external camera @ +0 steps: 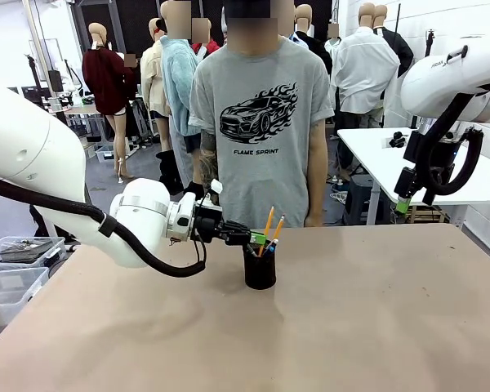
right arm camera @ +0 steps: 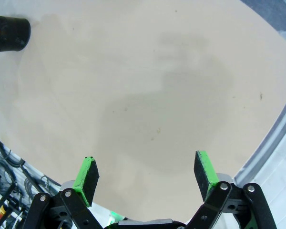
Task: Place the pens into the pen holder.
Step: Pick up a writing instrument from the table and place it into the Pen holder.
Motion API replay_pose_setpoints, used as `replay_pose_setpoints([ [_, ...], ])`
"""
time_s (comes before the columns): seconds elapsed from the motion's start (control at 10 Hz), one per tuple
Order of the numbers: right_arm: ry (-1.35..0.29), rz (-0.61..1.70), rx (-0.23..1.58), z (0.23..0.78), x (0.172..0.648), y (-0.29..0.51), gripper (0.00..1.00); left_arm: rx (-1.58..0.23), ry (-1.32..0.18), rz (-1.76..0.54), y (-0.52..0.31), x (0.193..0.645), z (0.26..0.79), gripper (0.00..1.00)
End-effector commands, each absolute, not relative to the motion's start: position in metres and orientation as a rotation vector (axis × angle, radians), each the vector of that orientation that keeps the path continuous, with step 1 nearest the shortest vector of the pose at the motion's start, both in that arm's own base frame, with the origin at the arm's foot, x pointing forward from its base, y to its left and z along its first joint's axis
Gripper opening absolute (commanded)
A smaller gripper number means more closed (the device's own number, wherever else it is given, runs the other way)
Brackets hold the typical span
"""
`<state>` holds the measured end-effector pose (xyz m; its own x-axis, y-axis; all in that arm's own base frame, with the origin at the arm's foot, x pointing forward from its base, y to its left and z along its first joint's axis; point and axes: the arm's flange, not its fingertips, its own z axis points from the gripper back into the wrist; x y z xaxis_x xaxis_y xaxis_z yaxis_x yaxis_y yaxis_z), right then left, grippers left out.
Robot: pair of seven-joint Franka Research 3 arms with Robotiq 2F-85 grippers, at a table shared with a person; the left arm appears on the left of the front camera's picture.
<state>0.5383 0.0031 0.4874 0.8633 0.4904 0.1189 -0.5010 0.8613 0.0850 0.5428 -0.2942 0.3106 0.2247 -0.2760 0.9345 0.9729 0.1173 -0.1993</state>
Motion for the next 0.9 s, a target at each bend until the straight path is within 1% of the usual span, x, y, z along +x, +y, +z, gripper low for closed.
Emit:
replay_pose_setpoints([
  [0.0,-0.103,0.52,0.111,0.487,0.539,0.003,1.0,-1.01,-0.885,-1.131,-0.298,0.547,0.312,0.47],
  [0.3,-0.103,0.52,0.111,0.487,0.539,0.003,1.0,-1.011,-0.916,-1.121,-0.292,0.546,0.326,0.47],
  [0.5,-0.103,0.52,0.111,0.487,0.539,0.003,1.0,-0.997,-0.981,-1.093,-0.277,0.545,0.355,0.47],
  [0.7,-0.103,0.52,0.111,0.487,0.539,0.003,1.0,-0.93,-1.045,-1.073,-0.255,0.541,0.384,0.47],
  [0.8,-0.103,0.52,0.111,0.487,0.539,0.003,1.0,-0.9,-1.047,-1.052,-0.24,0.538,0.403,0.47],
])
